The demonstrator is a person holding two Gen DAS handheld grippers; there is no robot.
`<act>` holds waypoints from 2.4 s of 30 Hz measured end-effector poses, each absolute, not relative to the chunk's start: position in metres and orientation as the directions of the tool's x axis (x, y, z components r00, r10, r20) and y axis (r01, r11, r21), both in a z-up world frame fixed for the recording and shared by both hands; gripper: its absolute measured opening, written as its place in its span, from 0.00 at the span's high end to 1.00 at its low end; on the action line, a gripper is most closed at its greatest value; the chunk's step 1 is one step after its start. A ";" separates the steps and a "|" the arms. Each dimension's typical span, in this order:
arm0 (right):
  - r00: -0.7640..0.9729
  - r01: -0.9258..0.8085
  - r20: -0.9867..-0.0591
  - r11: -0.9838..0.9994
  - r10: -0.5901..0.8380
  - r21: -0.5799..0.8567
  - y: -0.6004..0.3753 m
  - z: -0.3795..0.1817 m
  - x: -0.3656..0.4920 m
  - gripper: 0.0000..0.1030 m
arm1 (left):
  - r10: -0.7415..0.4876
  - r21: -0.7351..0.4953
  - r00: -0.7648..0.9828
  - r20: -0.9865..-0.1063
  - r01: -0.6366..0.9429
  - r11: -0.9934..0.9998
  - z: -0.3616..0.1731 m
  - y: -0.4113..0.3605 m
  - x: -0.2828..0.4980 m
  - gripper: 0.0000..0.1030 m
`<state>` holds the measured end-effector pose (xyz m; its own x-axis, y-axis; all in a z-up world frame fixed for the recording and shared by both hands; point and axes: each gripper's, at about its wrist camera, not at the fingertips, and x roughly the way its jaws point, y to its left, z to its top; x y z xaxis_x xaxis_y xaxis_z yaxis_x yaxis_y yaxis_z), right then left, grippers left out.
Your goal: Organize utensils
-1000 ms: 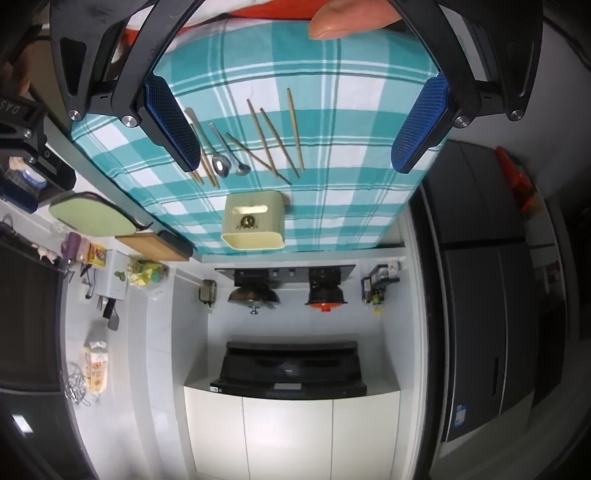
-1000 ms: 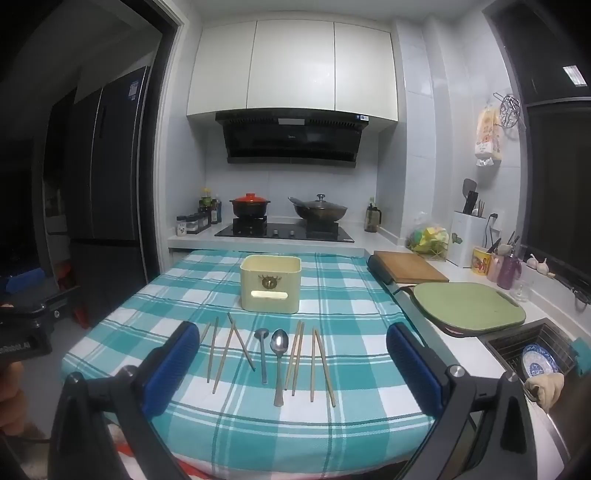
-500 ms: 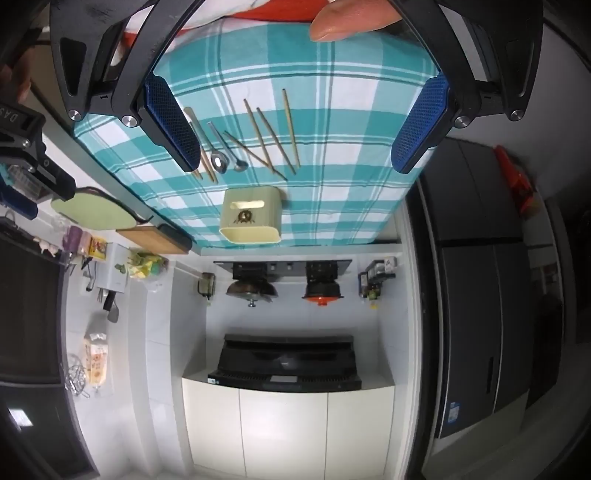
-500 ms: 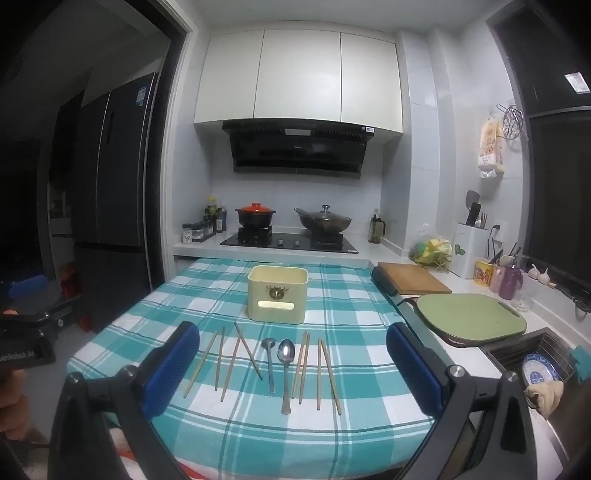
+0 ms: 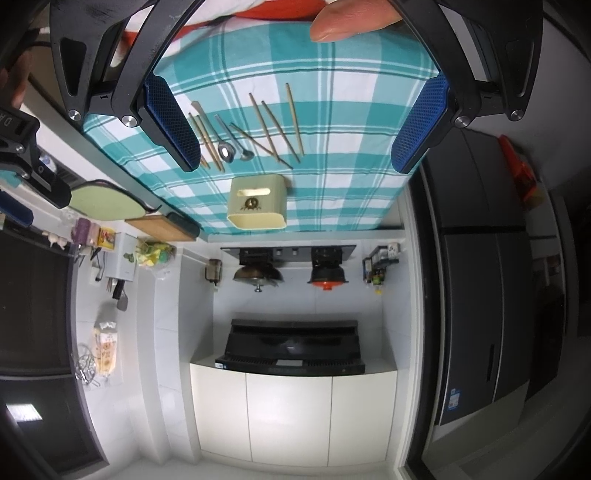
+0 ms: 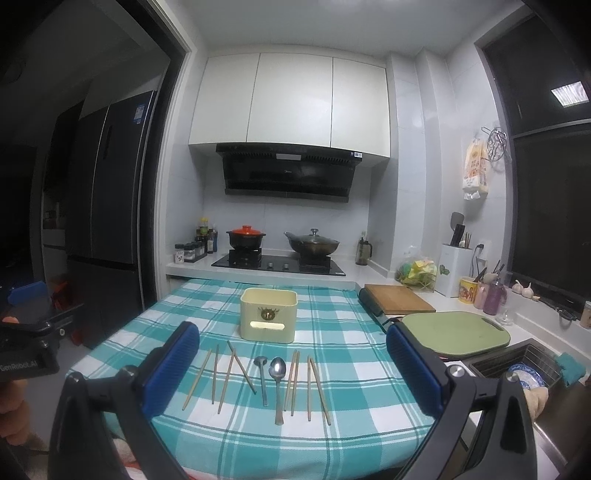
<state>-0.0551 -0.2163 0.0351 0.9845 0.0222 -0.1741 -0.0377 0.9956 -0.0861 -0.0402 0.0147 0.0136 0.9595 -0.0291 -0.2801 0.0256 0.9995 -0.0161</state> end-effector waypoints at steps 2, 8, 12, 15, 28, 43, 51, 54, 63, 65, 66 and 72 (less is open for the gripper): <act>0.985 -0.036 -0.169 0.995 0.019 -0.096 -0.214 0.035 -0.060 0.00 | -0.030 -0.014 0.961 -0.276 0.027 1.000 0.014 0.014 -0.043 0.00; 0.987 -0.029 -0.160 0.996 0.014 -0.087 -0.218 0.034 -0.071 0.00 | -0.044 0.008 0.962 -0.270 0.048 0.999 0.014 0.007 -0.047 0.00; 0.988 -0.016 -0.153 0.996 0.003 -0.085 -0.224 0.035 -0.073 0.00 | -0.046 0.016 0.961 -0.272 0.052 0.999 0.014 0.005 -0.045 0.00; 0.989 -0.014 -0.145 0.996 0.001 -0.084 -0.225 0.035 -0.073 0.00 | -0.037 0.018 0.962 -0.272 0.044 0.999 0.015 0.005 -0.043 0.00; 0.986 -0.018 -0.165 0.997 0.006 -0.071 -0.228 0.029 -0.053 0.00 | -0.010 0.030 0.957 -0.289 0.019 0.999 0.014 0.001 -0.025 0.00; 0.978 -0.008 -0.210 0.999 -0.001 -0.043 -0.236 0.024 -0.024 0.00 | 0.000 0.042 0.940 -0.340 0.016 0.999 0.010 -0.005 0.004 0.00; 0.964 0.002 -0.264 0.999 -0.011 -0.035 -0.239 0.015 0.005 0.00 | 0.012 0.046 0.916 -0.400 0.007 0.999 0.002 -0.004 0.041 0.00; 0.955 0.009 -0.298 1.000 -0.016 -0.025 -0.243 0.010 0.025 0.00 | 0.017 0.050 0.907 -0.420 0.005 0.999 -0.001 -0.004 0.061 0.00; 0.941 0.044 -0.334 0.999 -0.044 -0.007 -0.255 -0.001 0.069 0.00 | 0.007 0.057 0.908 -0.419 0.019 0.998 -0.004 -0.002 0.102 0.00; 0.941 0.052 -0.333 0.999 -0.054 -0.014 -0.256 0.000 0.075 0.00 | 0.010 0.067 0.906 -0.423 0.020 0.998 -0.005 -0.003 0.110 0.00; 0.942 0.052 -0.331 0.998 -0.056 -0.019 -0.256 0.000 0.077 0.00 | 0.014 0.075 0.905 -0.424 0.020 0.997 -0.007 -0.005 0.115 0.00; 0.939 0.043 -0.339 0.998 -0.054 -0.040 -0.254 -0.004 0.090 0.00 | 0.031 0.094 0.895 -0.445 0.012 0.996 -0.013 -0.009 0.129 0.00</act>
<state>0.0902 -0.2540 -0.0041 0.9394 -0.0543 -0.3386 0.0432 0.9983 -0.0403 0.1286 -0.0092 -0.0127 0.8952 0.0314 -0.4446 0.0118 0.9955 0.0939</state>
